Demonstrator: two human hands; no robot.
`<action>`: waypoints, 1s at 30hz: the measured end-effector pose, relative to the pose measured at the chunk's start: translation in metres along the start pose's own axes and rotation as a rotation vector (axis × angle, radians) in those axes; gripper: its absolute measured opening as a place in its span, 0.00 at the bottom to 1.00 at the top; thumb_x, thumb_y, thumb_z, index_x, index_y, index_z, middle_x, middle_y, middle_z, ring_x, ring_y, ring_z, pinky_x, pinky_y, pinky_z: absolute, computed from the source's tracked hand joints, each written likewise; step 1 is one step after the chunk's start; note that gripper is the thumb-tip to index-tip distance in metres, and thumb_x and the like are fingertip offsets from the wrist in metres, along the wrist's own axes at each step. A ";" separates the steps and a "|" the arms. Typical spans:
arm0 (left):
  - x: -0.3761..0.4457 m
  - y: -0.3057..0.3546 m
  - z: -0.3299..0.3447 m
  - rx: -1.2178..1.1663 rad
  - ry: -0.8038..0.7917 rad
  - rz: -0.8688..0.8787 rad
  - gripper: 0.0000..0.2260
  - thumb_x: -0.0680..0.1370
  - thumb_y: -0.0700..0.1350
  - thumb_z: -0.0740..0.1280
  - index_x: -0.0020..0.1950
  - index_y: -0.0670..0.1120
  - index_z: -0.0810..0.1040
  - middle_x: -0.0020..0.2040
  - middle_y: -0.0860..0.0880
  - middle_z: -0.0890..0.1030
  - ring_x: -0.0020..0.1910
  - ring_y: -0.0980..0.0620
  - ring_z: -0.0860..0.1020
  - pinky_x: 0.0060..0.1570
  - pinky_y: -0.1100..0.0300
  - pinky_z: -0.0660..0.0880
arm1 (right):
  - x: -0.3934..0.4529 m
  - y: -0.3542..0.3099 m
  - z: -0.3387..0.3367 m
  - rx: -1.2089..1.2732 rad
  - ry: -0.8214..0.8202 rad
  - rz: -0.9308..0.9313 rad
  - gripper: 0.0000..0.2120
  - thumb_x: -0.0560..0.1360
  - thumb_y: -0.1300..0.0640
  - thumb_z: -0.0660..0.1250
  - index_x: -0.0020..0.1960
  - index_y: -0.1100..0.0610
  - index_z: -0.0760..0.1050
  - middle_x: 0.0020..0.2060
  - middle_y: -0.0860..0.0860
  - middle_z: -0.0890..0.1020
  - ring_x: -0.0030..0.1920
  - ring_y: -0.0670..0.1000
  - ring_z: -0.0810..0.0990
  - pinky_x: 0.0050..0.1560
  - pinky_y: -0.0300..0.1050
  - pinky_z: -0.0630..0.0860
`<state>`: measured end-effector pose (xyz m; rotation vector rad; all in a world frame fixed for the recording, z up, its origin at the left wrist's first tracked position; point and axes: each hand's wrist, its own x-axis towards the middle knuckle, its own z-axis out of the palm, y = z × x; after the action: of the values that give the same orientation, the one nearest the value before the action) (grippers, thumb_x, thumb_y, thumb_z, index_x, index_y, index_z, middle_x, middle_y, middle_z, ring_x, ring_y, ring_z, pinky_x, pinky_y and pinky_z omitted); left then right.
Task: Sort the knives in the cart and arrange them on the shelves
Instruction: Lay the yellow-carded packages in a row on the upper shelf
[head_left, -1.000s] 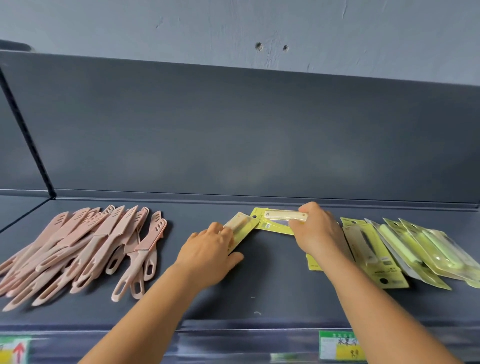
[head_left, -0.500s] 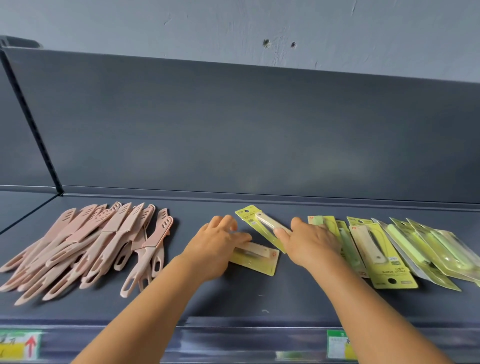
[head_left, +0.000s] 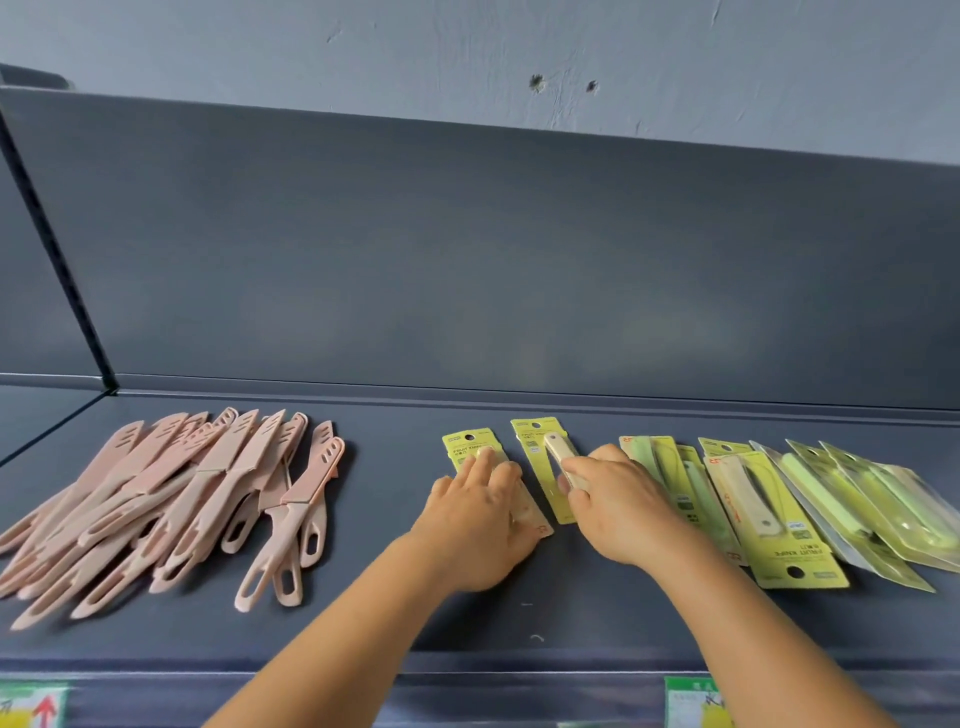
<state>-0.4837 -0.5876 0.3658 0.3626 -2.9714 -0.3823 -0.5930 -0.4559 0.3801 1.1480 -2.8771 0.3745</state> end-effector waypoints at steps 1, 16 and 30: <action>0.003 -0.003 -0.001 -0.017 -0.020 0.010 0.27 0.78 0.60 0.59 0.73 0.49 0.58 0.73 0.51 0.57 0.72 0.48 0.58 0.68 0.51 0.58 | -0.001 0.000 0.000 0.003 0.004 -0.004 0.13 0.81 0.53 0.52 0.60 0.51 0.72 0.57 0.50 0.71 0.54 0.53 0.71 0.52 0.48 0.73; 0.045 -0.019 -0.007 -0.139 -0.271 0.042 0.30 0.80 0.55 0.58 0.78 0.53 0.47 0.77 0.60 0.41 0.74 0.42 0.58 0.72 0.50 0.58 | 0.006 -0.004 0.006 -0.032 0.005 0.022 0.12 0.78 0.62 0.56 0.59 0.51 0.68 0.61 0.48 0.70 0.55 0.54 0.68 0.50 0.43 0.65; 0.055 -0.011 -0.010 -0.071 -0.243 0.028 0.28 0.82 0.52 0.53 0.78 0.50 0.43 0.78 0.53 0.39 0.77 0.46 0.47 0.73 0.52 0.49 | 0.021 -0.002 0.013 -0.037 0.011 0.070 0.22 0.73 0.68 0.57 0.63 0.50 0.65 0.64 0.48 0.68 0.57 0.54 0.66 0.57 0.48 0.68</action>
<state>-0.5330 -0.6140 0.3776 0.2843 -3.1831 -0.5646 -0.6055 -0.4746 0.3699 1.0390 -2.9070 0.3269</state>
